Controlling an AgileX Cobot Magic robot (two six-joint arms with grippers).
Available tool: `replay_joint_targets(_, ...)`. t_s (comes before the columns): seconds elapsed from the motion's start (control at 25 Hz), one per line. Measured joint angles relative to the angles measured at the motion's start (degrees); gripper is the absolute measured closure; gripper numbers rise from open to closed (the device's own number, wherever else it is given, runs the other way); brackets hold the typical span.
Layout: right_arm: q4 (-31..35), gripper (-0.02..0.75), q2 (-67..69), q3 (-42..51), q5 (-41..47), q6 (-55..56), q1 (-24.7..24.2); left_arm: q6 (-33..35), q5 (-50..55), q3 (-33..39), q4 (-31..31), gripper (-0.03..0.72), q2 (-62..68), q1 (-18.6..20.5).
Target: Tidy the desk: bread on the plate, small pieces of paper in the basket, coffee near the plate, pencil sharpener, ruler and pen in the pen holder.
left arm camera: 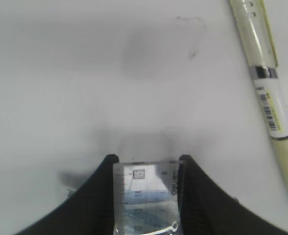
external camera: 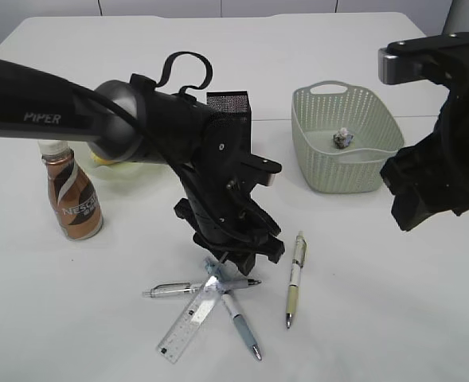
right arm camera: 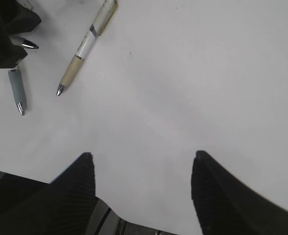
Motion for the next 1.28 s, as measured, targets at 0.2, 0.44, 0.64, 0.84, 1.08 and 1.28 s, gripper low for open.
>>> replay_joint_targets(0.2,0.0,0.252,0.0,0.0,0.0,0.0,0.0,0.0,0.2,-0.2,0.2,0.427,-0.4,0.0)
replay_joint_targets(0.44,0.0,0.253,0.0,0.0,0.0,0.0,0.0,0.0,4.3,-4.3,0.5,0.427,-0.4,0.0)
replay_joint_targets(0.64,0.0,0.253,0.0,0.0,0.0,0.0,0.0,0.0,8.5,-8.3,0.9,0.427,-0.4,0.0)
replay_joint_targets(0.84,0.0,0.253,0.0,0.0,0.0,0.0,0.0,0.0,12.2,-12.8,1.9,0.427,-0.4,0.0)
replay_joint_targets(1.08,0.0,0.253,0.0,0.0,0.0,0.0,0.0,0.0,14.0,-18.9,6.2,0.427,-0.4,0.0)
replay_joint_targets(1.28,0.0,0.253,0.0,0.0,0.0,0.0,0.0,0.0,14.0,-24.1,9.1,0.427,-0.4,0.0)
